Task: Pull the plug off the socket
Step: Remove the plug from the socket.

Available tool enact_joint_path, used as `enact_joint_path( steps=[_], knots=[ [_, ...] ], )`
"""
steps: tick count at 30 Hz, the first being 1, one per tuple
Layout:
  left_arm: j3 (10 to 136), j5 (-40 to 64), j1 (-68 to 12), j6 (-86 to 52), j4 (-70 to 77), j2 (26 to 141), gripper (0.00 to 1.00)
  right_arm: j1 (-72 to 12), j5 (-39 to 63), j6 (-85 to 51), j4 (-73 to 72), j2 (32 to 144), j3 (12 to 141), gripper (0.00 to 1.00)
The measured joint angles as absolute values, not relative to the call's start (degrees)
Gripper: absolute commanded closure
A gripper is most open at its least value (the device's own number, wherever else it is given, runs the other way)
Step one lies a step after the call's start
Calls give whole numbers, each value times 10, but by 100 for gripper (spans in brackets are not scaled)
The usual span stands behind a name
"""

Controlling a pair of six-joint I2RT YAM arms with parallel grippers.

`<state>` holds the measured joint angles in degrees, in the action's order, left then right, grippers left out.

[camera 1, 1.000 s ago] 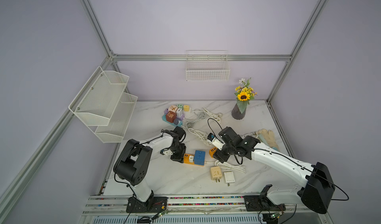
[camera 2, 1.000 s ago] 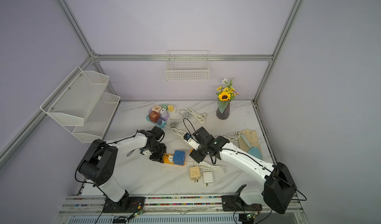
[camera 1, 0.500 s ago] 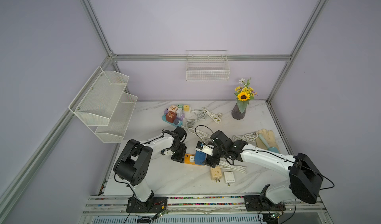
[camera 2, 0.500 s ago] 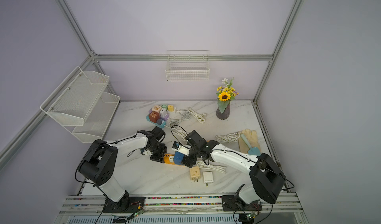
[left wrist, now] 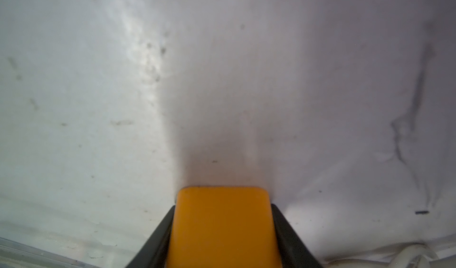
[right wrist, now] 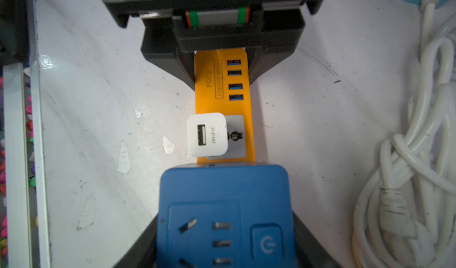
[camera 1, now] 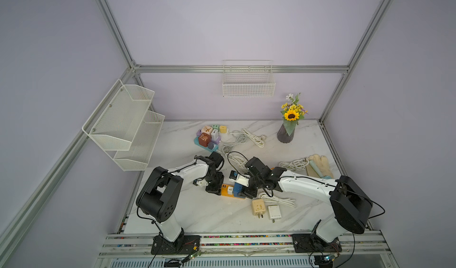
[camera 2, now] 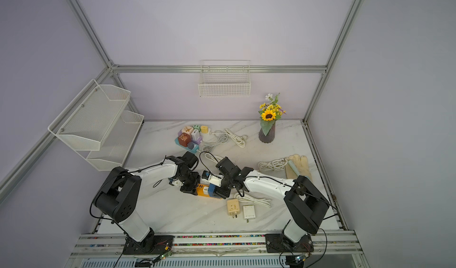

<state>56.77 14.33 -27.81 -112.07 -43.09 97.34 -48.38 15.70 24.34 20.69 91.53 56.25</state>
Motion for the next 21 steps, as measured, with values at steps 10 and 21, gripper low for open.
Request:
enact_joint_path(
  steps=[10, 21],
  knots=[
    [563, 133, -282, -1130, -422, 969, 100, -486, 153, 245, 210, 914, 564, 65],
    [557, 131, -289, -1134, -415, 966, 100, -486, 156, 228, 226, 904, 565, 69]
  ],
)
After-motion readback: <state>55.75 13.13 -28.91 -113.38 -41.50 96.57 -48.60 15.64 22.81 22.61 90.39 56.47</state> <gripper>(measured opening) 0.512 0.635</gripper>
